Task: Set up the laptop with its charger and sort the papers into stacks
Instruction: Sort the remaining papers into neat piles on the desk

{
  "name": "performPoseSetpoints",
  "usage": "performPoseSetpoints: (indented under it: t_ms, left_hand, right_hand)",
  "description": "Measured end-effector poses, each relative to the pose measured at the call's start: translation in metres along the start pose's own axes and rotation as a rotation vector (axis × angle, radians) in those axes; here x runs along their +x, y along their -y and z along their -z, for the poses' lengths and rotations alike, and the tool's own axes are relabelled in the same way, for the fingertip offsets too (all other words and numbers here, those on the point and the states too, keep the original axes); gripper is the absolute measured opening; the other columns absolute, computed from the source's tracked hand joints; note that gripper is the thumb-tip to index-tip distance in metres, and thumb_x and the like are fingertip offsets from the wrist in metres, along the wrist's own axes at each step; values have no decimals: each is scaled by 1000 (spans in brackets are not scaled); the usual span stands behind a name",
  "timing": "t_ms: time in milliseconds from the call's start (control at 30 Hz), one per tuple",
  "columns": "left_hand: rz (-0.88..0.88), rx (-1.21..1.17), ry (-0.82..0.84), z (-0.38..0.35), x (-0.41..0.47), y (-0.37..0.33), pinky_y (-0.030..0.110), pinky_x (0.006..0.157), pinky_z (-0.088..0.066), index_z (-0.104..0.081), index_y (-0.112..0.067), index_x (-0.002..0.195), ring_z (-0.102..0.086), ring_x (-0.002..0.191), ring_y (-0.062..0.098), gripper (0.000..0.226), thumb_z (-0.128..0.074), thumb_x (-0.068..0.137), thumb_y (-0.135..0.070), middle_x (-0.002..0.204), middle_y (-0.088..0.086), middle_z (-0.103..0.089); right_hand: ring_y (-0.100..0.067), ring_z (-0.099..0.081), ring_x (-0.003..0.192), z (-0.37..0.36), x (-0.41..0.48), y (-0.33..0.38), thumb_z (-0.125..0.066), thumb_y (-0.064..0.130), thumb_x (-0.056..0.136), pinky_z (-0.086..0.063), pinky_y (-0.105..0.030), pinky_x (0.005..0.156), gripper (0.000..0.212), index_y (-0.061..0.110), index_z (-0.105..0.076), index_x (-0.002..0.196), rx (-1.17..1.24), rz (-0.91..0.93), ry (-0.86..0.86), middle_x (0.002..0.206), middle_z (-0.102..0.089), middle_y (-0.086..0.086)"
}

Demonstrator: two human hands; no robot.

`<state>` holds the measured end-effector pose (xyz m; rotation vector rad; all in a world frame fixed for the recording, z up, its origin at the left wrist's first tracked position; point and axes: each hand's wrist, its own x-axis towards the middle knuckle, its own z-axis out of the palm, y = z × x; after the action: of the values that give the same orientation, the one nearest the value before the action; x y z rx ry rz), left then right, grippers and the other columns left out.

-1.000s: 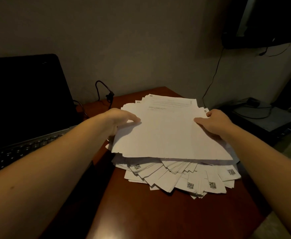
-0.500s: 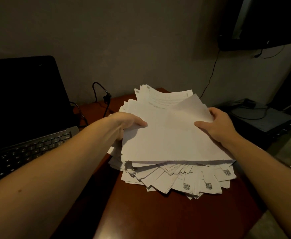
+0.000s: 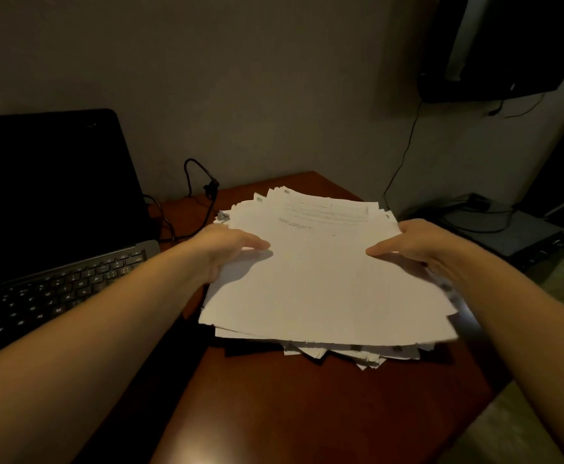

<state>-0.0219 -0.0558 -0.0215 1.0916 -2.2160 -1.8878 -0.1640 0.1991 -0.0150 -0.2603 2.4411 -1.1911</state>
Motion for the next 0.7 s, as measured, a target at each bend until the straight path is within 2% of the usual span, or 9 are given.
performPoseSetpoints:
  t_ms: [100,200,267,367,433,500,533,633,700]
  left_hand:
    - [-99,44,-53,-5,-3,3,37,83,-55,-64,-11,101,-62,92,26,28,-82,81,-10,99,5,-63]
    - [-106,12,-36,-3,-7,6,30,65,-53,-62,-12,96,-62,84,24,27,-82,80,-3,94,6,-64]
    - [-112,-48,-14,0,-8,9,33,68,-55,-66,-7,100,-65,89,28,28,-79,79,4,100,10,-68]
    - [-120,-85,24,1,-12,16,42,85,-55,-67,-5,108,-64,98,33,33,-77,79,6,109,16,-68]
    - [-121,-142,54,1,-14,21,39,81,-54,-65,-4,110,-64,93,31,32,-72,82,11,109,16,-68]
    - [-137,-241,89,1,-16,25,36,76,-55,-64,-3,114,-66,91,29,34,-66,85,15,108,16,-69]
    - [-142,-284,104,2,-18,27,35,74,-55,-64,-5,113,-66,90,28,34,-64,86,15,105,14,-70]
    - [-171,-382,141,7,-20,32,36,72,-56,-62,-11,113,-68,95,28,35,-66,86,11,106,14,-70]
    - [-202,-397,124,11,-23,32,37,73,-57,-61,-10,121,-70,98,30,39,-70,86,5,113,15,-71]
  right_hand:
    - [-13,-55,78,-8,-7,-3,-76,5,84,-47,-12,43,32,14,-56,108,119,99,-43,94,-59,3]
    - [-21,-57,99,-13,-12,-7,-80,17,82,-55,-32,80,44,17,-57,120,-25,208,-163,110,-59,2]
    - [-21,-53,102,-16,-13,-10,-79,21,83,-48,-37,88,44,18,-55,119,-136,226,-187,110,-56,2]
    - [-20,-51,100,-19,-18,-12,-78,18,84,-48,-35,85,41,19,-51,114,-138,187,-146,108,-54,1]
    - [-18,-56,93,-16,-22,-11,-75,6,85,-55,-24,70,37,14,-55,114,93,146,-103,108,-60,-2]
    - [-15,-60,84,-11,-27,-11,-71,-5,85,-51,-14,50,30,8,-59,110,284,129,-64,103,-64,-3]
    - [-15,-61,82,-9,-29,-12,-71,-4,85,-49,-12,48,28,7,-59,109,302,146,-76,98,-65,-2]
    - [-19,-63,98,-6,-34,-11,-77,7,83,-50,-24,71,39,10,-60,118,280,228,-143,107,-66,0]
    - [-18,-64,99,-5,-36,-9,-76,8,83,-50,-28,74,43,14,-61,122,363,254,-138,113,-68,-1]
